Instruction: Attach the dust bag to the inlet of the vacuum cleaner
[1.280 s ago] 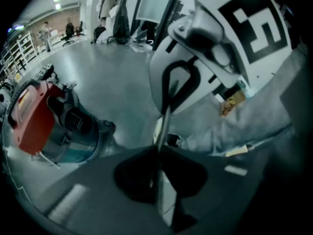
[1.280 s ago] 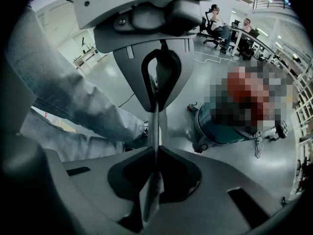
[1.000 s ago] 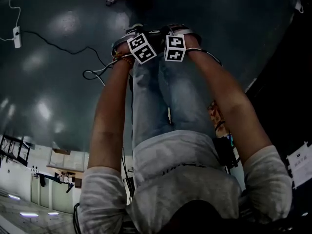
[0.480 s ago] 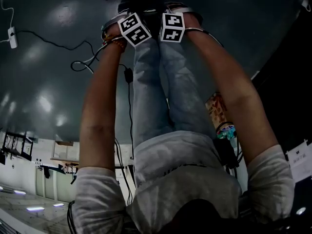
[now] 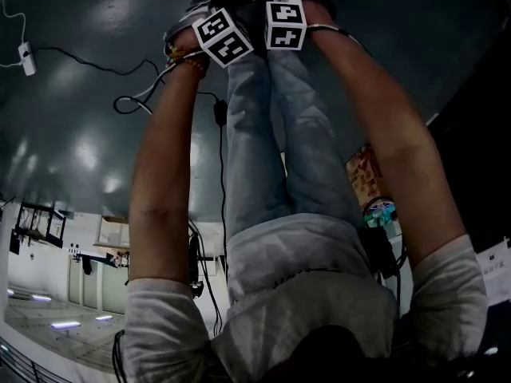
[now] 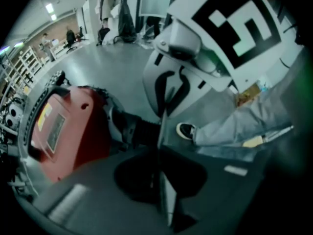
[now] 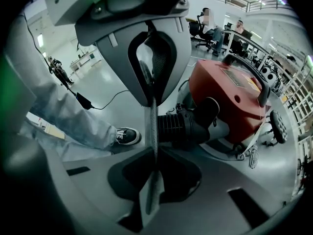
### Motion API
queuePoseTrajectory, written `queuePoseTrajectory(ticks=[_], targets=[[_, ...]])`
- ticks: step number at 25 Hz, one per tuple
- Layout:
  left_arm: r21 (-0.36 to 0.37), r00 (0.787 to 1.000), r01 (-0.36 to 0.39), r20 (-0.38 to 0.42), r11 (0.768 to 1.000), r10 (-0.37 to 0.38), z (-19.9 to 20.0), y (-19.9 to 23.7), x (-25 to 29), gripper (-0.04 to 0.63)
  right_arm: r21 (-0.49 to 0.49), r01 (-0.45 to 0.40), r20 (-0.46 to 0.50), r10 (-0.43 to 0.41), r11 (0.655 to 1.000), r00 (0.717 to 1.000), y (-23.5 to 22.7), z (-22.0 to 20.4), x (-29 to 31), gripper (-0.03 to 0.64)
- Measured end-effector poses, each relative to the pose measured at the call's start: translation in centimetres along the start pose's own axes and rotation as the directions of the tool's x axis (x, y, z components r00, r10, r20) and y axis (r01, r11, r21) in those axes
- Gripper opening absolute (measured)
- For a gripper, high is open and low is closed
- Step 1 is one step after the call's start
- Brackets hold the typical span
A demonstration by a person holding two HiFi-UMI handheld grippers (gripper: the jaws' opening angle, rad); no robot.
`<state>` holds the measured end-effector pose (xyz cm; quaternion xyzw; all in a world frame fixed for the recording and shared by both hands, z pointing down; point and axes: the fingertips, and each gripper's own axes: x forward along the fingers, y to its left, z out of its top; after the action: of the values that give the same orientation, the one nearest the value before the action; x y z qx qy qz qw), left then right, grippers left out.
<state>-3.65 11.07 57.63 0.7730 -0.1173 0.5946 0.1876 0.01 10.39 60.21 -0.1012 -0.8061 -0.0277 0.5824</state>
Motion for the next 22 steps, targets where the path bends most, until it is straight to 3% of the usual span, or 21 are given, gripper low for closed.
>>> queuePoseTrajectory(ticks=[4, 9, 16, 22], targets=[[0.019, 1.0, 0.007, -0.013, 1.0, -0.007, 0.3, 0.7, -0.7, 0.031, 0.006, 0.001, 0.0, -0.001, 1.0, 1.0, -0.5, 0.3, -0.5, 0.035], [-0.051, 1.0, 0.016, -0.008, 0.999, -0.016, -1.5, 0.8, -0.3, 0.031, -0.022, 0.012, 0.005, -0.012, 1.0, 1.0, -0.4, 1.8, -1.6, 0.035], [0.061, 0.999, -0.021, -0.028, 0.998, 0.023, 0.5, 1.9, -0.8, 0.032, 0.081, -0.021, -0.009, 0.021, 0.997, 1.0, -0.9, 0.3, 0.0, 0.037], [0.037, 0.999, -0.002, -0.055, 0.999, 0.004, -1.0, 1.5, 0.8, 0.029, 0.017, 0.034, -0.04, -0.033, 0.999, 0.999, -0.9, 1.0, -1.1, 0.037]])
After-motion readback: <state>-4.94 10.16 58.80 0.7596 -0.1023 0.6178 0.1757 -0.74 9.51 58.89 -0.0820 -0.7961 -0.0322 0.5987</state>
